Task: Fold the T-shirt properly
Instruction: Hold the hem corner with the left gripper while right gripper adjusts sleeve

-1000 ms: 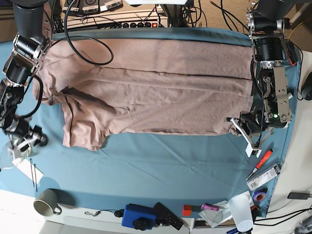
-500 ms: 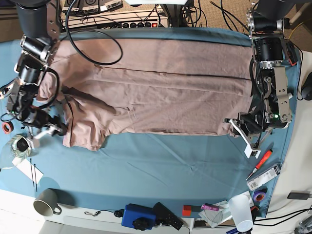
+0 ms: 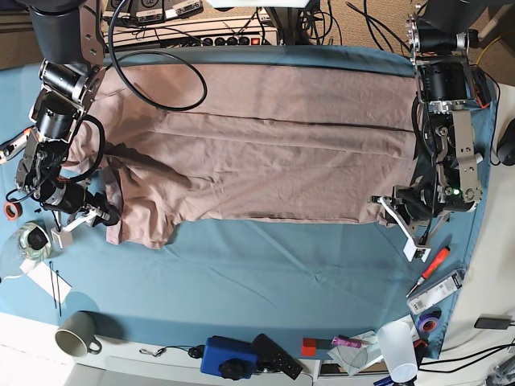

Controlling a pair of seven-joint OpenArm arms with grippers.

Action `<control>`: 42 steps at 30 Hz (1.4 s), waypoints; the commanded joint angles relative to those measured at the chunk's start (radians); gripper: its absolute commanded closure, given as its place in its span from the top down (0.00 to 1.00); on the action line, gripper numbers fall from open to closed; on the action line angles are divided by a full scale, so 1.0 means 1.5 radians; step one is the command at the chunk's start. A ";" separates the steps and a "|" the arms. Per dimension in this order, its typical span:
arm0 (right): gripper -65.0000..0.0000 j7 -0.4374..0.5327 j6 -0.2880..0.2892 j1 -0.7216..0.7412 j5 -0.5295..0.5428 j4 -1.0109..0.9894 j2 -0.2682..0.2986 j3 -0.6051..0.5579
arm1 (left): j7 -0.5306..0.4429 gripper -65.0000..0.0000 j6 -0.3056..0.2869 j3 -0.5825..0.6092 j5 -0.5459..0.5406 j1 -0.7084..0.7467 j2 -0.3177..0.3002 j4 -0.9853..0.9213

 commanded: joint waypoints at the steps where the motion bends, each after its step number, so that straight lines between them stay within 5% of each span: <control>1: 0.30 -0.008 0.004 0.013 0.002 0.008 0.004 0.001 | -0.010 0.00 -0.003 -0.002 -0.007 -0.017 -0.007 0.010; 10: 0.30 0.032 0.003 0.006 -0.057 0.008 -0.033 0.001 | -0.010 0.00 -0.003 -0.002 -0.005 -0.017 -0.007 0.010; 12: 0.21 0.030 -0.002 0.006 -0.058 0.008 -0.031 0.001 | -0.010 0.00 -0.003 -0.002 -0.005 -0.017 -0.007 0.010; 14: 0.00 0.013 -0.022 0.006 -0.080 0.008 -0.030 0.001 | -0.010 0.00 -0.003 -0.002 -0.005 -0.017 -0.007 0.010; 19: 0.00 -0.021 -0.031 0.006 -0.125 0.011 -0.027 0.001 | -0.010 0.00 -0.003 -0.002 -0.005 -0.017 -0.007 0.010; 37: 0.00 -0.095 0.030 0.006 0.049 0.287 -0.016 0.002 | 0.031 0.00 -0.002 -0.002 -0.029 -0.055 -0.009 0.011; 42: 0.00 -0.149 0.061 0.006 0.144 0.311 -0.016 0.002 | 0.047 0.00 -0.003 -0.002 -0.048 -0.057 -0.030 0.011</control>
